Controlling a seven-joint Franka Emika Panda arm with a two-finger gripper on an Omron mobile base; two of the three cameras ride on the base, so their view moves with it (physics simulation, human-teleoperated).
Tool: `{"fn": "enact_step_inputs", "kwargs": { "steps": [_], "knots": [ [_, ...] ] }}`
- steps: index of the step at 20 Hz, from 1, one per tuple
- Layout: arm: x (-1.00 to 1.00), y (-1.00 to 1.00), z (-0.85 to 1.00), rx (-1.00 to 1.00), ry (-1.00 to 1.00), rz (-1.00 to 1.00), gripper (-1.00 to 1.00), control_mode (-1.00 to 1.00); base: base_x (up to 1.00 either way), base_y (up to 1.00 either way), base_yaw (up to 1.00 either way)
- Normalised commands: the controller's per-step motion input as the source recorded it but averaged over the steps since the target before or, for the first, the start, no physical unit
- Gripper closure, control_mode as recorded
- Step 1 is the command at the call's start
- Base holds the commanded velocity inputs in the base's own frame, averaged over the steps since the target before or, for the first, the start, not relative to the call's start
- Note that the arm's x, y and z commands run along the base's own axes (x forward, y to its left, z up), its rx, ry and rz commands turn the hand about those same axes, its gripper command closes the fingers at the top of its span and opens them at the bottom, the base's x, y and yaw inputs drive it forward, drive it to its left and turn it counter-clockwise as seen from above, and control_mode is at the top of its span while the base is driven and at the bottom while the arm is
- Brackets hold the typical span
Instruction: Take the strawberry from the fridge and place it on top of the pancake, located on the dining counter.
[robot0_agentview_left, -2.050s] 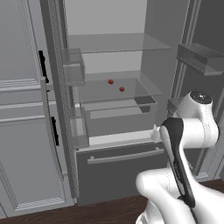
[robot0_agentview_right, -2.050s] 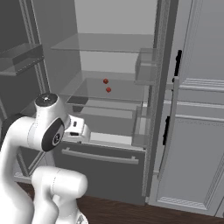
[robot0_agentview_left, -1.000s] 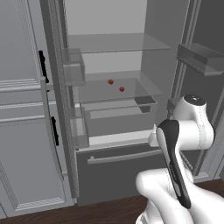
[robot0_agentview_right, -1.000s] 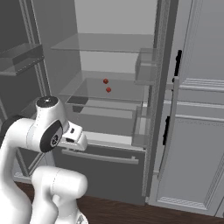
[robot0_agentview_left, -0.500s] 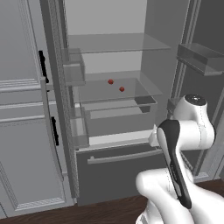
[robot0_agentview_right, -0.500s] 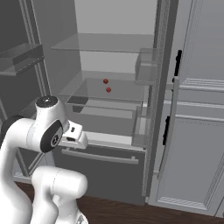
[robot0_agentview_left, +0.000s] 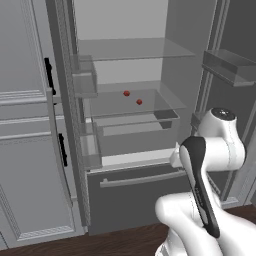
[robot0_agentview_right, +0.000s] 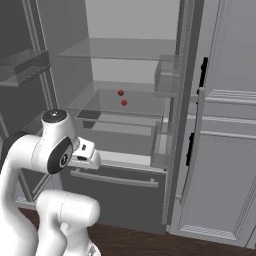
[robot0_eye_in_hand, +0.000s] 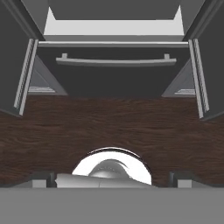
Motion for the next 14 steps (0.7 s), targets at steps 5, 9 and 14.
{"fn": "enact_step_inputs", "kwargs": {
  "steps": [5,9,14],
  "knots": [
    [0.0,0.0,0.0,0.0,0.0,0.0,-1.0,1.0,0.34,0.01,0.03],
    [0.0,0.0,0.0,0.0,0.0,0.0,-1.0,1.0,0.47,0.04,0.0],
    [0.0,0.0,0.0,0.0,0.0,0.0,-1.0,1.0,0.51,0.01,0.0]
  ]
}}
